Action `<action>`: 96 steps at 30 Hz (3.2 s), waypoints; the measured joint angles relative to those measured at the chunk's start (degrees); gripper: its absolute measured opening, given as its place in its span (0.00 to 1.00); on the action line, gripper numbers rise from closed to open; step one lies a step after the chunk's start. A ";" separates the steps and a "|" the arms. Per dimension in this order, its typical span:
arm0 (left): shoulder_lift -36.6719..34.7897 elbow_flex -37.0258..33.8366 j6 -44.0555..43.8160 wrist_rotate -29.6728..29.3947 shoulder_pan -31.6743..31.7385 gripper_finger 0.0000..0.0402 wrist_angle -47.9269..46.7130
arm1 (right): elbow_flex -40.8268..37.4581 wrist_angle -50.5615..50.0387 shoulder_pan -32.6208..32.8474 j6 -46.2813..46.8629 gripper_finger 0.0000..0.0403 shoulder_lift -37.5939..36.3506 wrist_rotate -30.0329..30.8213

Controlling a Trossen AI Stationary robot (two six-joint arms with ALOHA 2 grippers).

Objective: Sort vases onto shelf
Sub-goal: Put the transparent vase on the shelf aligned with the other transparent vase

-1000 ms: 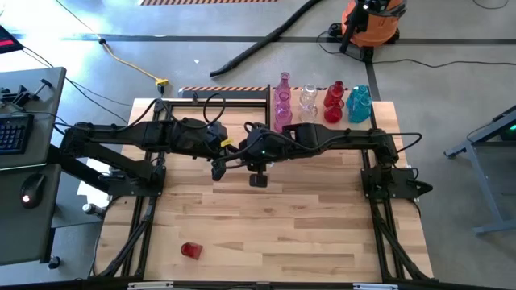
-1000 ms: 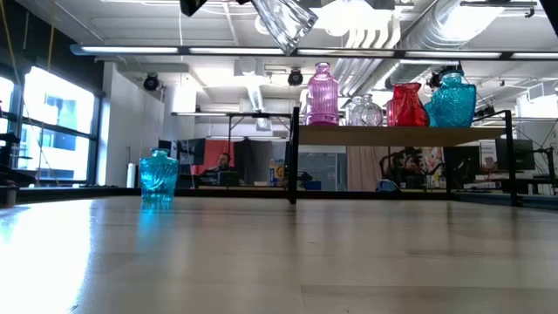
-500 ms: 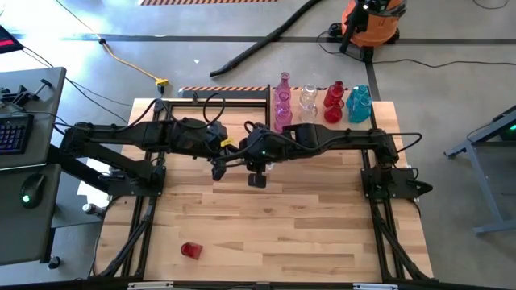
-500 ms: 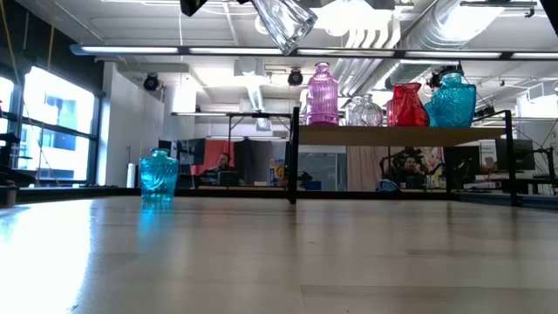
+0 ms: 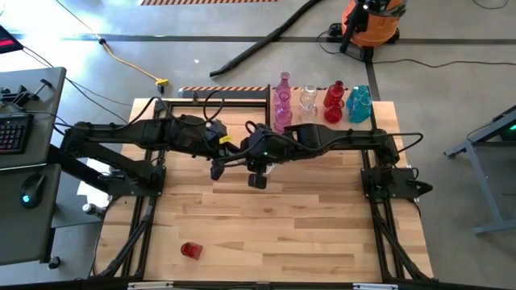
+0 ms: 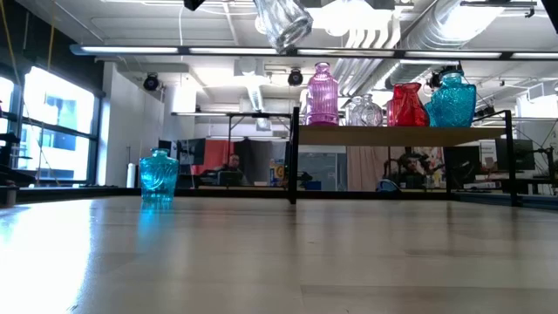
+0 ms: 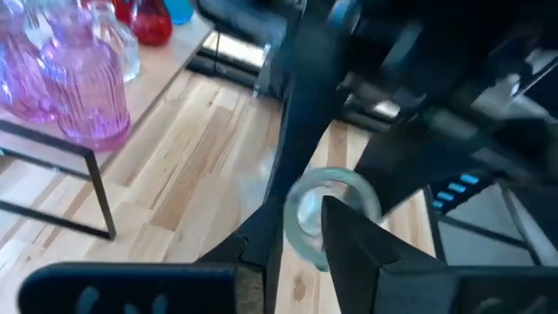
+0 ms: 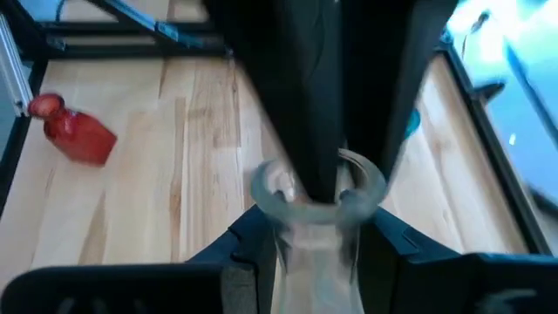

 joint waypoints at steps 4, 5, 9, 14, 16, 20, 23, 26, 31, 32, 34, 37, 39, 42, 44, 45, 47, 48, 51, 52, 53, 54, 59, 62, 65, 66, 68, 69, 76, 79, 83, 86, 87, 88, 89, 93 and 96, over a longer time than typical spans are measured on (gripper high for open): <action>-0.36 0.33 -0.91 0.49 -0.03 0.22 0.01 | 1.14 -2.03 -0.12 0.70 0.23 0.32 0.76; -0.26 0.30 -1.07 0.55 -0.05 0.23 0.24 | 1.66 -2.89 -0.12 0.99 0.23 0.32 1.20; -0.57 0.24 -1.16 0.54 0.01 0.25 0.61 | 2.15 -5.23 -0.15 2.39 0.23 0.19 2.81; -2.15 0.15 1.20 0.31 0.05 0.25 -0.65 | 2.15 -6.75 -0.10 3.07 0.21 0.21 2.77; -3.23 0.15 1.55 -0.12 0.23 0.25 -0.93 | 2.12 -7.15 -0.10 4.23 0.21 -0.03 2.70; -5.29 0.15 1.57 -2.21 0.65 0.25 -2.82 | 2.12 -7.57 -0.10 5.82 0.21 -2.00 4.11; -6.77 0.15 1.62 -4.18 0.65 0.25 -3.71 | 2.15 -7.51 -0.10 6.69 0.21 -4.12 6.26; -7.95 0.14 1.60 -4.94 0.65 0.25 -4.68 | 2.15 -7.60 -0.10 6.67 0.21 -6.70 7.75; -9.32 0.13 1.60 -5.68 0.65 0.25 -5.78 | 2.15 -7.74 -0.21 5.25 0.21 -11.40 11.48; -9.49 0.13 1.61 -5.73 0.65 0.25 -6.09 | 2.15 -7.90 -0.21 5.05 0.21 -12.22 12.62; -9.74 0.13 1.60 -5.73 0.65 0.25 -6.18 | 2.15 -8.73 -0.21 4.37 0.21 -14.31 15.87; -10.09 0.13 1.53 -5.73 0.65 0.25 -6.18 | 2.13 -11.39 -0.21 4.30 0.21 -17.59 20.27; -10.24 0.13 1.55 -5.73 0.65 0.25 -6.16 | 1.10 -12.84 -0.23 5.19 0.21 -20.26 22.51; -10.20 0.13 1.14 -5.73 0.65 0.25 -6.18 | -2.03 -13.90 -0.25 6.82 0.21 -24.70 25.47; -10.20 0.13 1.05 -5.73 0.65 0.25 -6.15 | -4.79 -13.90 -0.23 7.80 0.21 -27.74 26.47; -10.21 0.13 1.05 -5.75 0.65 0.25 -6.15 | -6.33 -13.87 -0.23 8.54 0.21 -29.17 26.92; -10.20 0.13 1.03 -5.79 0.65 0.25 -6.15 | -9.78 -13.53 -0.23 9.75 0.21 -31.80 28.43; -10.20 0.13 1.03 -5.97 0.65 0.25 -6.15 | -11.56 -12.90 -0.23 10.18 0.21 -32.91 28.99; -10.20 0.13 1.01 -7.53 0.65 0.25 -6.13 | -18.24 -8.62 -0.25 10.56 0.21 -36.69 29.26; -10.20 0.13 1.02 -8.19 0.65 0.25 -6.13 | -20.66 -6.48 -0.25 10.53 0.21 -38.04 29.30; -10.20 0.13 1.04 -8.71 0.65 0.25 -6.12 | -23.20 -4.33 -0.25 10.53 0.21 -39.37 29.30; -10.20 0.13 1.07 -9.26 0.65 0.25 -6.11 | -25.83 -2.23 -0.24 10.49 0.21 -40.70 29.44; -10.20 0.13 1.09 -10.47 0.65 0.25 -6.11 | -38.55 7.39 -0.23 11.36 0.21 -46.79 32.12; -10.18 0.13 1.59 -10.47 0.65 0.25 -6.11 | -45.38 12.79 -0.23 11.60 0.21 -49.37 32.99; -10.18 0.13 2.83 -10.67 0.65 0.25 -6.11 | -51.46 18.10 -0.23 11.59 0.21 -51.12 33.59; -10.18 0.13 3.55 -10.67 0.65 0.25 -6.11 | -53.25 19.75 -0.23 11.59 0.21 -51.57 34.02; -10.18 0.13 4.86 -10.67 0.65 0.25 -6.13 | -56.40 22.62 -0.23 11.03 0.21 -52.34 35.11; -10.18 0.13 5.05 -10.68 0.65 0.25 -6.28 | -57.89 23.96 -0.23 10.56 0.21 -52.62 35.72; -10.18 0.09 4.86 -10.67 0.65 0.25 -8.05 | -67.79 33.71 -1.50 11.46 0.21 -54.93 39.03; -10.18 0.09 4.57 -10.67 0.65 0.25 -8.16 | -71.19 37.41 -2.78 11.57 0.21 -55.57 38.96; -10.18 0.09 4.45 -10.67 0.65 0.25 -8.18 | -74.47 40.97 -4.37 11.59 0.21 -55.91 38.64; -10.18 0.09 3.07 -10.67 0.65 0.25 -8.19 | -76.66 43.04 -5.26 11.60 0.21 -55.90 38.59; -10.18 0.09 3.02 -10.67 0.65 0.25 -8.21 | -77.39 43.89 -5.50 11.62 0.21 -55.90 38.59; -10.18 0.09 3.04 -10.65 0.65 0.25 -8.21 | -78.03 44.61 -5.80 11.69 0.21 -55.90 38.61; -10.18 0.09 3.04 -10.67 0.65 0.25 -8.21 | -78.67 45.50 -6.06 11.72 0.21 -55.89 38.59; -10.18 0.09 3.04 -10.66 0.65 0.25 -8.23 | -81.52 50.38 -7.26 11.58 0.21 -55.87 38.57; -10.18 0.09 3.04 -10.67 0.65 0.25 -8.25 | -82.98 52.25 -8.04 11.58 0.21 -55.83 38.58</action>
